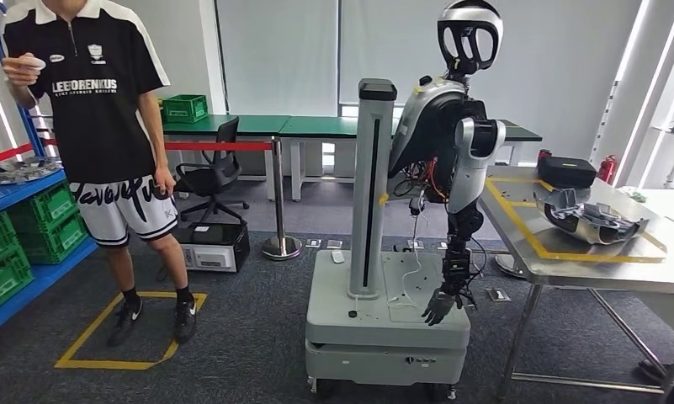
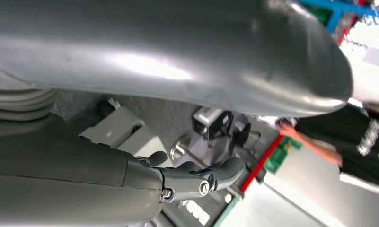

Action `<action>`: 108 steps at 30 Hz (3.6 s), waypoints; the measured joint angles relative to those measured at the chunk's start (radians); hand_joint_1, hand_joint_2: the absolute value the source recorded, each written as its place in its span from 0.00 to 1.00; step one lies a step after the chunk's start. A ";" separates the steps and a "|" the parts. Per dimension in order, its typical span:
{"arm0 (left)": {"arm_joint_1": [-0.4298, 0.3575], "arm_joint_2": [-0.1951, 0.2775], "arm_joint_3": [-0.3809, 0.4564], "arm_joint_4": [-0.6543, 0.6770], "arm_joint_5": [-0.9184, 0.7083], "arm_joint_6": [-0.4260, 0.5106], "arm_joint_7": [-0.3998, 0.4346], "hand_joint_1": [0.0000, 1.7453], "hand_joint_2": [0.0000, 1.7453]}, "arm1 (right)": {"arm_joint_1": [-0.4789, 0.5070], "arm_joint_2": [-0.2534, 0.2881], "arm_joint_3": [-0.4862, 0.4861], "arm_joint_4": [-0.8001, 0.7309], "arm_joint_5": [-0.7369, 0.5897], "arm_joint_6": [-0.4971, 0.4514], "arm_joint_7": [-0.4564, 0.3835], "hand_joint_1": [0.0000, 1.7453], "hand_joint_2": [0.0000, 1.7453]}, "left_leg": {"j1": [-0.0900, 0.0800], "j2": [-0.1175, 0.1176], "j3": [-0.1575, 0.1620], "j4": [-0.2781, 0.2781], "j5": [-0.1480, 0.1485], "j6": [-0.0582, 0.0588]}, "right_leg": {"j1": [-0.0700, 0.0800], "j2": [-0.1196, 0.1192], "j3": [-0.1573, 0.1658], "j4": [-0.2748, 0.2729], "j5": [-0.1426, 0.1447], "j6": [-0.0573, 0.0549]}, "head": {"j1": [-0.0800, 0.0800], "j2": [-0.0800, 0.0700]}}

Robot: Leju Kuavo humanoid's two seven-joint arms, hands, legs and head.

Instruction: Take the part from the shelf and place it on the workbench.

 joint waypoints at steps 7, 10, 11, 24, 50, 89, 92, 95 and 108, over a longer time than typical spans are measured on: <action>0.003 -0.001 0.000 0.000 -0.006 -0.005 0.009 0.00 0.00 | -0.004 0.001 0.001 0.023 0.011 0.009 0.004 0.00 0.00 | 0.005 -0.103 -0.013 0.016 0.002 -0.025 | -0.016 0.091 0.074 -0.200 0.127 0.002 | -0.001 0.000; 0.008 0.000 0.000 -0.001 -0.005 -0.005 0.010 0.00 0.00 | -0.008 0.003 0.002 0.029 0.013 0.009 0.004 0.00 0.00 | 0.009 -0.132 -0.026 0.009 0.011 -0.049 | -0.012 0.073 0.076 -0.214 0.131 -0.014 | -0.001 0.000; 0.009 0.000 0.001 -0.001 -0.005 -0.006 0.010 0.00 0.00 | -0.010 0.004 0.002 0.029 0.012 0.009 0.004 0.00 0.00 | 0.008 -0.117 -0.032 0.014 0.007 -0.054 | -0.012 0.060 0.077 -0.218 0.135 -0.023 | -0.001 0.000; 0.002 -0.001 0.006 -0.001 0.000 -0.004 0.020 0.00 0.00 | -0.021 0.010 0.002 0.054 0.020 0.009 0.002 0.00 0.00 | -0.014 0.078 0.006 0.010 -0.021 -0.032 | 0.010 -0.119 0.086 -0.219 0.126 -0.027 | -0.002 0.000; 0.006 -0.007 0.007 0.000 -0.010 -0.001 0.059 0.00 0.00 | 0.002 0.008 0.009 0.062 0.031 -0.026 0.019 0.00 0.00 | 0.002 0.030 -0.079 0.181 -0.073 -0.054 | 0.006 -0.070 0.081 -0.221 0.130 -0.052 | -0.001 0.000; 0.002 -0.004 0.015 0.000 -0.022 -0.015 0.074 0.00 0.00 | -0.048 0.034 0.019 0.079 0.036 0.023 0.015 0.00 0.00 | 0.002 0.041 0.004 0.000 -0.006 -0.026 | -0.001 -0.064 0.086 -0.175 0.079 -0.007 | -0.003 0.000; -0.004 -0.004 0.015 0.000 -0.022 -0.016 0.078 0.00 0.00 | -0.048 0.032 0.019 0.083 0.032 0.023 0.015 0.00 0.00 | 0.004 0.008 0.001 -0.002 -0.002 -0.017 | -0.004 0.004 -0.007 0.009 -0.007 0.000 | -0.003 0.000; -0.002 -0.004 0.015 0.000 -0.023 -0.016 0.086 0.00 0.00 | -0.046 0.031 0.017 0.085 0.011 0.024 0.010 0.00 0.00 | 0.007 -0.022 0.000 0.003 -0.004 -0.019 | -0.006 0.007 -0.039 0.042 0.023 0.000 | -0.003 0.000; 0.002 0.000 0.015 0.000 -0.025 -0.025 0.089 0.00 0.00 | -0.051 0.032 -0.002 0.086 -0.009 0.025 0.018 0.00 0.00 | 0.003 -0.041 0.001 0.004 -0.012 -0.019 | -0.008 0.028 0.049 -0.192 0.133 -0.031 | -0.004 0.000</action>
